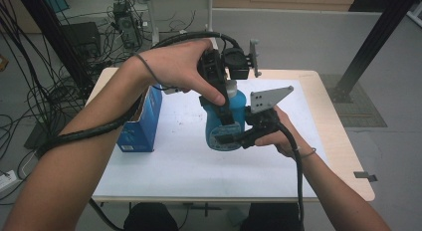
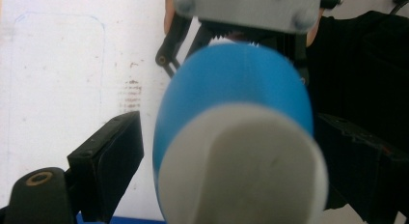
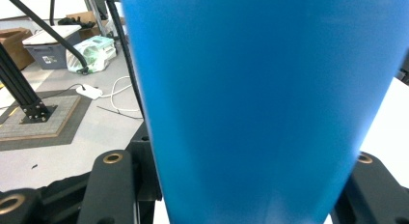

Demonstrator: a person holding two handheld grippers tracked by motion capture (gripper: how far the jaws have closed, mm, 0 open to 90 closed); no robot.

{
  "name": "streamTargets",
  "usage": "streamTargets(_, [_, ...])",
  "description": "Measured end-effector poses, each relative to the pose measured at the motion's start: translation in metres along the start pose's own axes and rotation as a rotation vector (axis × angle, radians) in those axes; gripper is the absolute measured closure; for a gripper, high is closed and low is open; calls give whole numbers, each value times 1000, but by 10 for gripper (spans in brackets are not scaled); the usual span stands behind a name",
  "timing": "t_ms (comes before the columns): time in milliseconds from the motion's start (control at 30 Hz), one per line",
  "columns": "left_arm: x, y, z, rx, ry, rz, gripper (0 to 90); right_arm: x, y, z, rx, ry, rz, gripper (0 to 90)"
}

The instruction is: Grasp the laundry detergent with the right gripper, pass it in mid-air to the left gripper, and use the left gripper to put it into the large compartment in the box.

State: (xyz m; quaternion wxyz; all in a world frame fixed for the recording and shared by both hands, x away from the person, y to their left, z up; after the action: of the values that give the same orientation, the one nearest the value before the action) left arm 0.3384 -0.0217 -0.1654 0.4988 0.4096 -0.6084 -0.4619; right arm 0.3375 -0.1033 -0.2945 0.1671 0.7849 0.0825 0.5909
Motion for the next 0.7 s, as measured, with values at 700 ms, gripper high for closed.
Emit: streamTargets(700, [0,0,1,-2,-7,0,125,-2,-5,-1,7,2,-11,422])
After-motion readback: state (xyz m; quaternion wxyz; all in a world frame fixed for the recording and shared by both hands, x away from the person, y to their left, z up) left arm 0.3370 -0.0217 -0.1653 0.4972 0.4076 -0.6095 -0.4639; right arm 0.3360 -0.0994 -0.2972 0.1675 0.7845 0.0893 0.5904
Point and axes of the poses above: each handheld gripper's, and its own axes: y roughly backward along the jaws, x roughly out of its top, z roughly to its right, the point moved 5 cm from there along -y, roughly forward along the jaws, and after that the axes turned 13 degrees about -y, right-handed, at the moved point
